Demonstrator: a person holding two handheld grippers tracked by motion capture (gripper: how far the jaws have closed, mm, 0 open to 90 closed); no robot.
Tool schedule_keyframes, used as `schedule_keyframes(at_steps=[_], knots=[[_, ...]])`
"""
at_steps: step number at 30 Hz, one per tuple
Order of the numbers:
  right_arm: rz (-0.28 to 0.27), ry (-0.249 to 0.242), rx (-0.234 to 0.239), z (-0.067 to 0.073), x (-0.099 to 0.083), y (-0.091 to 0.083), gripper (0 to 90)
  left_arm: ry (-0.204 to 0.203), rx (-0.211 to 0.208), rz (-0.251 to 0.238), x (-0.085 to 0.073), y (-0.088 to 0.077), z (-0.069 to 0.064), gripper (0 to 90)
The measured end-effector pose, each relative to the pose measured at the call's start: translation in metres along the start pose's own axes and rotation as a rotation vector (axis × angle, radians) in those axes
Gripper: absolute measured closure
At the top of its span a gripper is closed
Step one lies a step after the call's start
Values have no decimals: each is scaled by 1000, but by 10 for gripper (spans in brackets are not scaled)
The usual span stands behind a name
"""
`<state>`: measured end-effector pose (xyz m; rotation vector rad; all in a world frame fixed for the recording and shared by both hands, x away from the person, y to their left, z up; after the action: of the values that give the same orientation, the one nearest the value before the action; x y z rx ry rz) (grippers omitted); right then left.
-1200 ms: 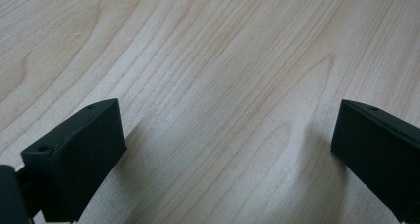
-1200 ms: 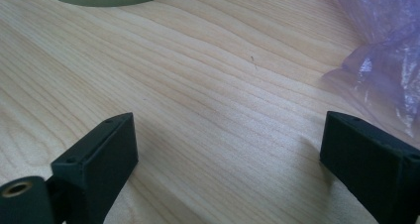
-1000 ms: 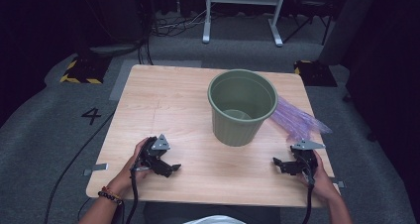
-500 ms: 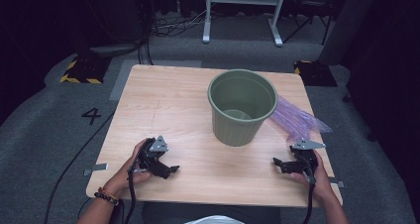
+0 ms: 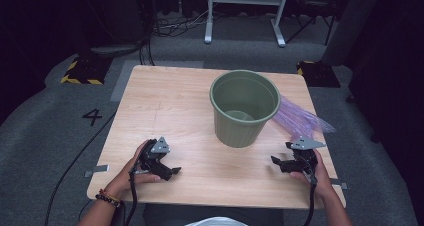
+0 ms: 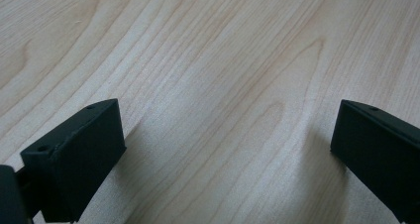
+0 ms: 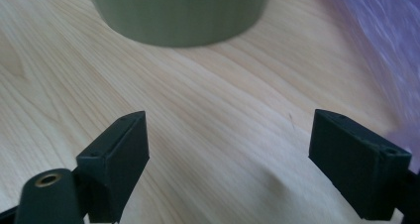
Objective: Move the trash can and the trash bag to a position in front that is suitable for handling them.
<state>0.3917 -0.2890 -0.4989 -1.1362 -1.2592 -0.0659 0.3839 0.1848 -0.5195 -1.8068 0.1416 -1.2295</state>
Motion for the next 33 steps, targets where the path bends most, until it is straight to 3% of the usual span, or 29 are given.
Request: schedule_keyframes(at_steps=[7, 15, 19, 21, 30, 33], knots=[[-30, -72, 32, -1, 27, 10, 166, 1, 0, 0, 0, 0, 0, 0], [-59, -83, 60, -2, 51, 24, 157, 1, 0, -1, 0, 0, 0, 0], [-72, -120, 21, 0, 57, 30, 158, 1, 0, -1, 0, 0, 0, 1], [-62, -135, 34, 2, 59, 33, 155, 1, 0, -1, 0, 0, 0, 1], [-106, -100, 95, -1, 68, 36, 155, 1, 0, -1, 0, 0, 0, 1], [-106, -125, 99, 3, 71, 39, 143, 1, 0, -1, 0, 0, 0, 1]])
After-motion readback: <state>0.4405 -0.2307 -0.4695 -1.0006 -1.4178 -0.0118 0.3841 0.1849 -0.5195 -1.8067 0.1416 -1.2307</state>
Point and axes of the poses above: each handheld gripper's, and its own axes: y roughly forward along the jaws, x roughly out of its top, z roughly to its left, the point moved 2 cm from there along y, roughly forward along the jaws, and after that the axes turned 6 degrees about -y, right-handed, at the moved point
